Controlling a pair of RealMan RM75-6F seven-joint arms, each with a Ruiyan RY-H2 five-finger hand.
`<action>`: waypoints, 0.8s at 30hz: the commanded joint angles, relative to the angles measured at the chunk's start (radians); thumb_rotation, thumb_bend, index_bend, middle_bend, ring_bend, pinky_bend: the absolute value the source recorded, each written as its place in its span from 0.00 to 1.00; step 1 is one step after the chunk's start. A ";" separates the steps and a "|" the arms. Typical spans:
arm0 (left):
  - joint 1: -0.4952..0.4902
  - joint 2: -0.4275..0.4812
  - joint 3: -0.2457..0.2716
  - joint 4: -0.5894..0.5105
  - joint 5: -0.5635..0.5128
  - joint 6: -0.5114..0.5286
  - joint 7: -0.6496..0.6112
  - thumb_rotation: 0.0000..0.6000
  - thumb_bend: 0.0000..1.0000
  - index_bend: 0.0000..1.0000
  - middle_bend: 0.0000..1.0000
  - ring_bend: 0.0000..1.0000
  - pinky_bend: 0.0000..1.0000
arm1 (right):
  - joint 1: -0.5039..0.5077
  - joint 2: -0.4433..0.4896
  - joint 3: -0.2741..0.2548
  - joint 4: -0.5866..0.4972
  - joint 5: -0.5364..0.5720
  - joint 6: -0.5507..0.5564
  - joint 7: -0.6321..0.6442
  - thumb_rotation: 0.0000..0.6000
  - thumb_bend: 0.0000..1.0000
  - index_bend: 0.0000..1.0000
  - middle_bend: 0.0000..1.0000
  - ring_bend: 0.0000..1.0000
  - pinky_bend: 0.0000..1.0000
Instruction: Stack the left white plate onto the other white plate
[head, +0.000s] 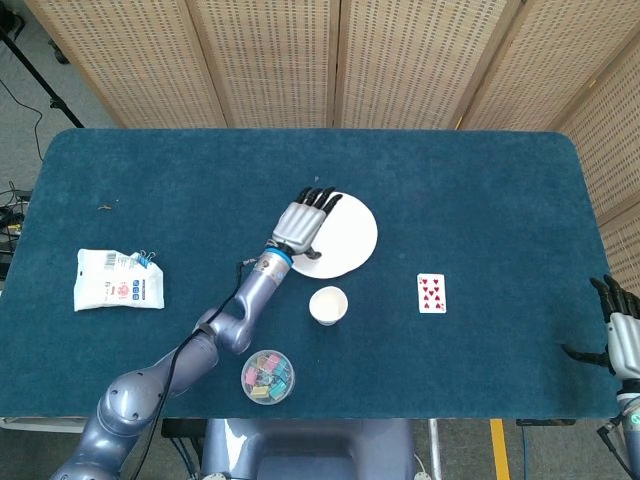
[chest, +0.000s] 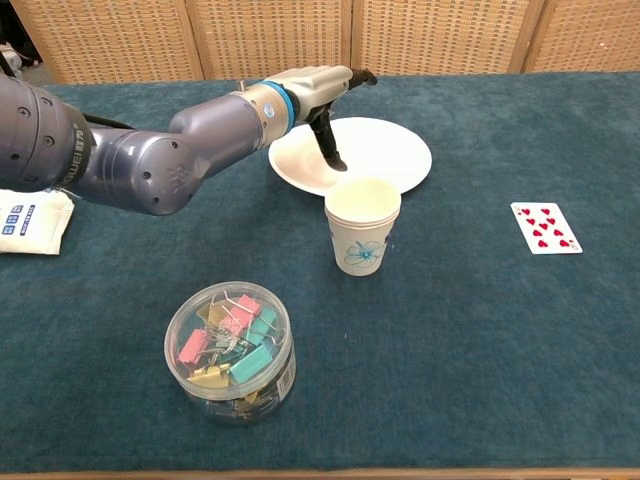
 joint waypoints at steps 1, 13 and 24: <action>0.005 0.017 0.008 -0.030 0.015 0.010 -0.019 1.00 0.04 0.00 0.00 0.00 0.00 | -0.002 0.001 0.002 0.000 0.001 0.004 0.004 1.00 0.00 0.00 0.00 0.00 0.00; 0.150 0.397 0.129 -0.551 0.071 -0.014 0.062 1.00 0.04 0.00 0.00 0.00 0.00 | -0.004 0.002 -0.004 -0.005 -0.010 0.006 0.002 1.00 0.00 0.00 0.00 0.00 0.00; 0.182 0.519 0.189 -0.703 -0.076 -0.091 0.201 1.00 0.04 0.00 0.00 0.00 0.00 | -0.001 -0.002 -0.005 -0.005 -0.007 0.001 -0.007 1.00 0.00 0.00 0.00 0.00 0.00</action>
